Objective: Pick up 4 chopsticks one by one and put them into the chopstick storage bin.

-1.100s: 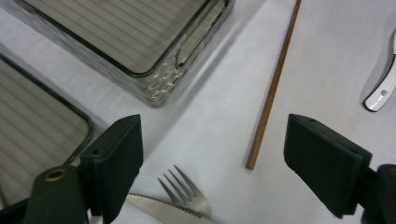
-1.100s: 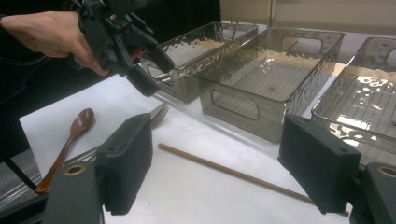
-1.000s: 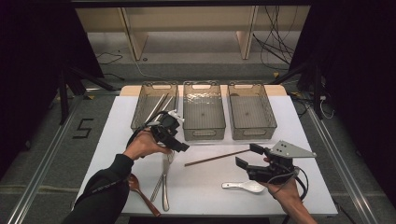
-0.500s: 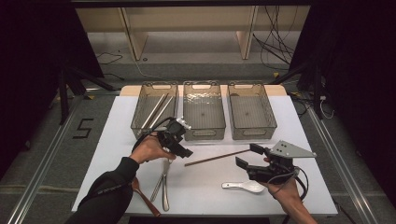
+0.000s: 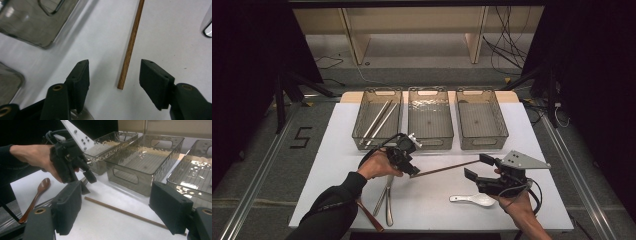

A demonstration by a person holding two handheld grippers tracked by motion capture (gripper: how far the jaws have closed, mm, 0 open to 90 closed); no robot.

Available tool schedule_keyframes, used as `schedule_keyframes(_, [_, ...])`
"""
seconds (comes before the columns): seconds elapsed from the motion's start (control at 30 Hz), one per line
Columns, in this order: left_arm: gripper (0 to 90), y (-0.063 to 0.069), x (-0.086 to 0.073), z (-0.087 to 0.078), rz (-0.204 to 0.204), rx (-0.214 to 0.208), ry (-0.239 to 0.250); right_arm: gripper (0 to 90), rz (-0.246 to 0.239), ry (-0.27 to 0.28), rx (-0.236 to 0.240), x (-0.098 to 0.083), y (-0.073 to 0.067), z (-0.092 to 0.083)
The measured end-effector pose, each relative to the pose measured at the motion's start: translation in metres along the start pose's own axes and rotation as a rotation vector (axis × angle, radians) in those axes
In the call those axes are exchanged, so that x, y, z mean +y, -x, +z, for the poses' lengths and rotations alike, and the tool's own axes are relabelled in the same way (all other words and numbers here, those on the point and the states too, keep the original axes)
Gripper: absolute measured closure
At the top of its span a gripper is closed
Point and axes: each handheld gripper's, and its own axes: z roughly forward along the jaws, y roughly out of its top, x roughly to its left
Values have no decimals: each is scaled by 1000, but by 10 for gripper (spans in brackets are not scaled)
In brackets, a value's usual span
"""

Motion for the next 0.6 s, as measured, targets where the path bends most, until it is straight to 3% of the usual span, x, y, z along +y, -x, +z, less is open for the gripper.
schedule_keyframes(0.3, [518, 7, 0, 11, 44, -3, -33, 267, -1, -1, 0, 0, 0, 0])
schedule_keyframes(0.6, [638, 12, 2, 20, 59, -9, -53, 267, -1, -1, 0, 0, 0, 0])
